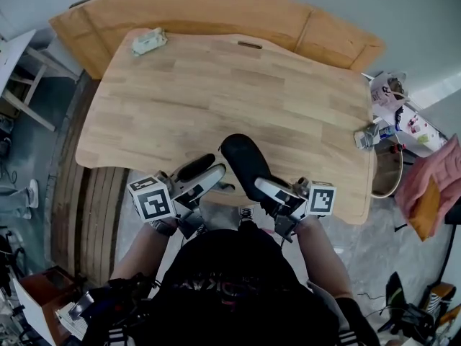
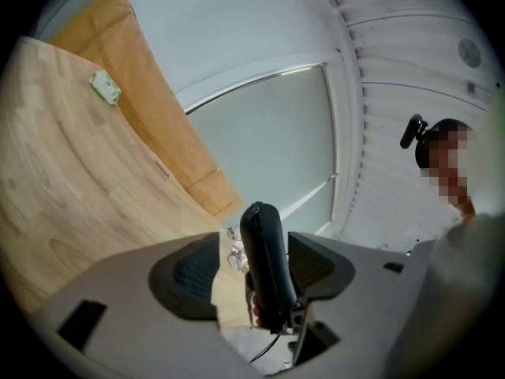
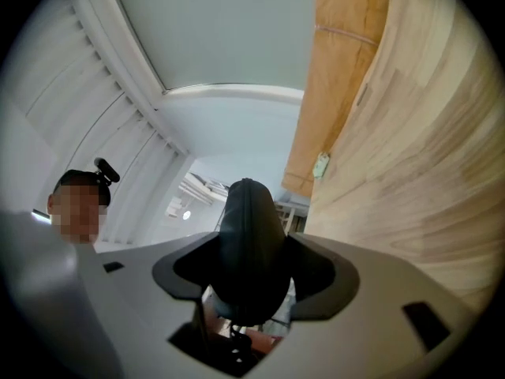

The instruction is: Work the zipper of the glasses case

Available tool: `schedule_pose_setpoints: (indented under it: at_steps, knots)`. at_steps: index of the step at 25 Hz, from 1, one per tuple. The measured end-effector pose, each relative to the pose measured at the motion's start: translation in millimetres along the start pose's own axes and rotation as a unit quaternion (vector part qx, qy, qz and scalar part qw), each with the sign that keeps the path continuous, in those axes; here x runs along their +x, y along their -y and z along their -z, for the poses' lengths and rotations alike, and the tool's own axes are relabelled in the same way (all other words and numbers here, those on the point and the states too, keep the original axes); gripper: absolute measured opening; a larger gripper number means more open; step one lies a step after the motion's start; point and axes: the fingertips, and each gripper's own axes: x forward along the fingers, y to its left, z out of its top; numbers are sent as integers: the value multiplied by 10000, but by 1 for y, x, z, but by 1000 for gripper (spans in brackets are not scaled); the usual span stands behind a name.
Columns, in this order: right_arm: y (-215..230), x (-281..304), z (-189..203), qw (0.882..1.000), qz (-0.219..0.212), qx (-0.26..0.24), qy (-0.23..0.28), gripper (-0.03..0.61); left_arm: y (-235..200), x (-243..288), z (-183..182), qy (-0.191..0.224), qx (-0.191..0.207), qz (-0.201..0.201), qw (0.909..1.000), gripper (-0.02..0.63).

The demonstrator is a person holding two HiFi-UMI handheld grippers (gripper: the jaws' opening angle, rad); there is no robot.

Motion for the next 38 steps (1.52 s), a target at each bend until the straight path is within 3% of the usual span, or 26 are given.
schedule_pose_setpoints:
  at_steps: [2,4,6,8,10,14,18,20,21,23,26,29,34,38]
  knots:
    - [17,-16,-22,9988,431,-186,156,284,-9,1,12,-241,72,-232,9994,207]
    - [42,-31,-42,9908,1143,-722,49,284,-16,3,25,-488,170,-412,9978,55]
    - [69,-41,-61,9705,1878,-1489,-251,284,-17,8,36,-675,231,-459,9964,16]
    - [94,-47,-78,9400,2498,-2229,-658,284,-16,14,46,-819,318,-469,9950,12]
    - [119,-49,-95,8983,2976,-3015,-1164,284,-17,19,57,-1015,564,-583,9915,12]
    - [171,-40,-131,7907,3496,-4514,-2208,284,-24,21,81,-1421,1047,-939,9798,12]
    - [223,-19,-160,6889,3529,-5524,-3095,284,-29,17,96,-1415,827,-1209,9790,12]
    - [247,-8,-171,6476,3490,-5831,-3447,284,-33,13,99,-1373,680,-1385,9784,12]
    - [258,-2,-176,6335,3476,-5921,-3568,284,-34,11,101,-1363,633,-1482,9775,12]
    - [275,7,-185,6177,3444,-6018,-3710,284,-36,9,105,-1344,580,-1679,9749,12]
    - [293,20,-193,6053,3375,-6110,-3826,284,-38,7,107,-1267,496,-1936,9716,12]
    - [309,28,-199,5794,3290,-6283,-4016,284,-38,4,106,-1150,353,-2097,9703,12]
    - [319,35,-202,5768,3227,-6346,-4005,284,-39,0,108,-1028,168,-2243,9689,12]
    - [328,29,-200,5591,3257,-6461,-4049,285,-39,4,113,-1069,140,-2273,9678,12]
